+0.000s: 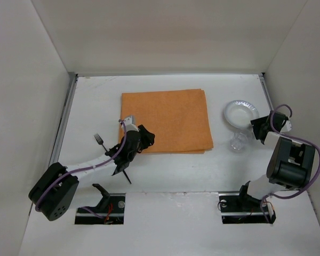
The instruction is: Set the dinner table for one person
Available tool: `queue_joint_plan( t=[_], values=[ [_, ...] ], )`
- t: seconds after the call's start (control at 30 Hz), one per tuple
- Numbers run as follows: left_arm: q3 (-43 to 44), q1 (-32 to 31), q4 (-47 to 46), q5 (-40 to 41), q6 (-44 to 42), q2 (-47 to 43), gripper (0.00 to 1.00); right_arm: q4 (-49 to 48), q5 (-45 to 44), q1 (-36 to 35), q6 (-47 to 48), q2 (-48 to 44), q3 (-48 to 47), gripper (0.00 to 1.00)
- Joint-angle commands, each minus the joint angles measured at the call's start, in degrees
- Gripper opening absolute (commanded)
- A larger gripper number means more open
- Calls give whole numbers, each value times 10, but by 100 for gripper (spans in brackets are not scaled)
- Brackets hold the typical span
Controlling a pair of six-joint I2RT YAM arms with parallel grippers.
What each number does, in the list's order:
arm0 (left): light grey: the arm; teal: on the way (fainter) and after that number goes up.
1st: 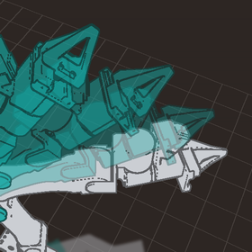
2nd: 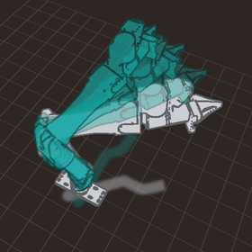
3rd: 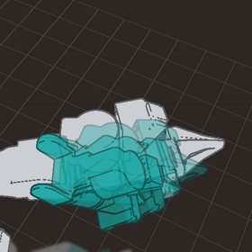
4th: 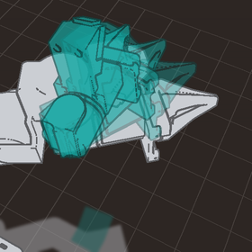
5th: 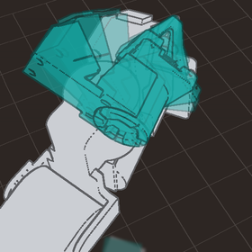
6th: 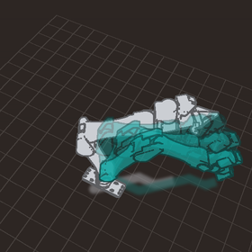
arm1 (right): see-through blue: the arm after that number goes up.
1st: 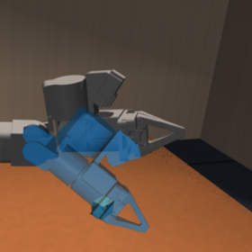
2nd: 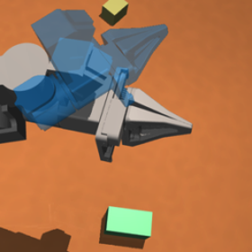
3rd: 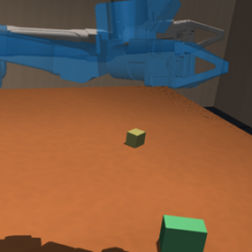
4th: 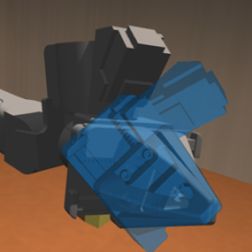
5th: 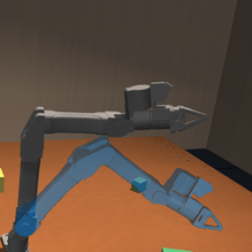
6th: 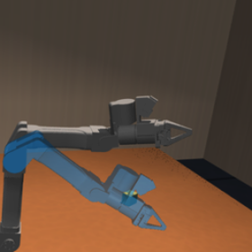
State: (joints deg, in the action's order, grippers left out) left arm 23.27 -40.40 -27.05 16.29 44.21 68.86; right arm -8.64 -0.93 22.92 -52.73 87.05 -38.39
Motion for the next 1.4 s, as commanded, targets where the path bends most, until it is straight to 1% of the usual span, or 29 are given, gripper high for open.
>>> queue_joint_plan(
  t=[0.0,0.1,0.37,0.47,0.53,0.6,0.7,0.77,0.87,0.93,1.17,1.27,1.37],
  values=[
    [-2,4,-27,1,3,4,44,-60,17,2,-9,17,-1,56],
    [0,5,-27,-4,4,8,44,-93,36,5,-18,30,4,55],
    [-2,5,-32,-4,5,8,44,-115,60,8,-50,54,-5,49],
    [-4,10,-32,-1,4,5,44,-124,66,6,-62,64,-8,45],
    [-6,17,-32,-7,6,3,44,-126,74,5,-69,80,-17,39],
    [-8,16,-32,-6,5,-2,44,-146,73,5,-74,89,-16,37],
    [-9,18,-32,-2,4,-2,44,-172,78,8,-98,97,-10,21],
    [-9,21,-32,-6,5,-4,43,-186,79,8,-104,97,-4,14],
    [-9,15,-32,-1,2,-7,43,-214,71,8,-104,73,16,9],
    [-9,17,-34,-3,3,1,43,-216,67,13,-99,55,17,8],
    [-12,19,-42,-1,-1,-2,43,-220,91,33,-88,-21,-14,5],
    [-15,20,-42,0,-1,-10,43,-246,101,25,-95,-62,-18,5],
    [-20,21,-48,4,-2,-14,43,-254,106,-4,-95,-104,-23,5]
  ],
)
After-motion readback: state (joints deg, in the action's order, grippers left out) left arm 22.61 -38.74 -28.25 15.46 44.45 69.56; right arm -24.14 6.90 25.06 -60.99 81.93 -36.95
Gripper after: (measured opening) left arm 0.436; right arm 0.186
